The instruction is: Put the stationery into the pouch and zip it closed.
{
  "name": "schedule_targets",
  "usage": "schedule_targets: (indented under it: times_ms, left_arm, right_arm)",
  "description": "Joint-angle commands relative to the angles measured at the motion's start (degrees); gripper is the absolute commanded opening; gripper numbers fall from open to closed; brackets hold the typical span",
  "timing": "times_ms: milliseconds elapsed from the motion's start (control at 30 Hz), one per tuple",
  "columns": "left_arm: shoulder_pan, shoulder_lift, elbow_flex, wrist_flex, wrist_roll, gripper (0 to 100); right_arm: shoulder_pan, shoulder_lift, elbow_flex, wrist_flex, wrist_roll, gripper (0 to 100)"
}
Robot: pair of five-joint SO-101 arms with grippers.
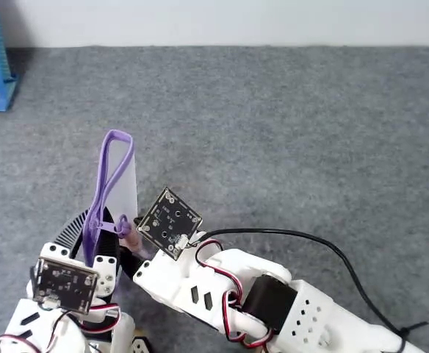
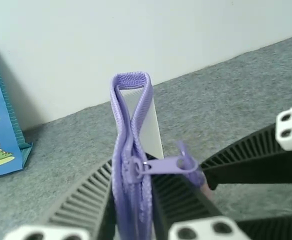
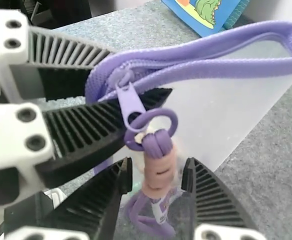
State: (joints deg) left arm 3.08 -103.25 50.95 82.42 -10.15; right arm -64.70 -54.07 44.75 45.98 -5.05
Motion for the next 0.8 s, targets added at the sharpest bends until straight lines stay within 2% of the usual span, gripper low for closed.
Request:
schedule_targets:
  times_ms: [0,133,367,533,633,767]
  left_arm:
    - [0.4,1.1,1.2,-1.2,-1.7,1]
    - [2.8,1.1,2.5,-1.3,-1.8,1]
    - [3.0,1.1,2.6,-1.2,-1.9,1]
    - [2.7,1.1,2.7,-1.2,-1.8,1]
    - [2.7,1.0,2.7,-1.1,-1.7,1]
    - [2.9,0.8,2.7,0.4,-1.7,1]
  right_arm:
    - [0.3,0.3,-3.2,0.2,0.1,17.2]
    - [0.5,0.3,-3.2,0.6,0.1,17.2]
    - [0.6,0.3,-3.2,1.1,0.1,16.4]
    - [0.6,0.2,-3.4,0.8,0.4,0.2]
    - [1.5,-1.7,-3.2,1.3,0.4,0.8]
    - [7.2,-7.4,-3.1,1.5,0.4,0.7]
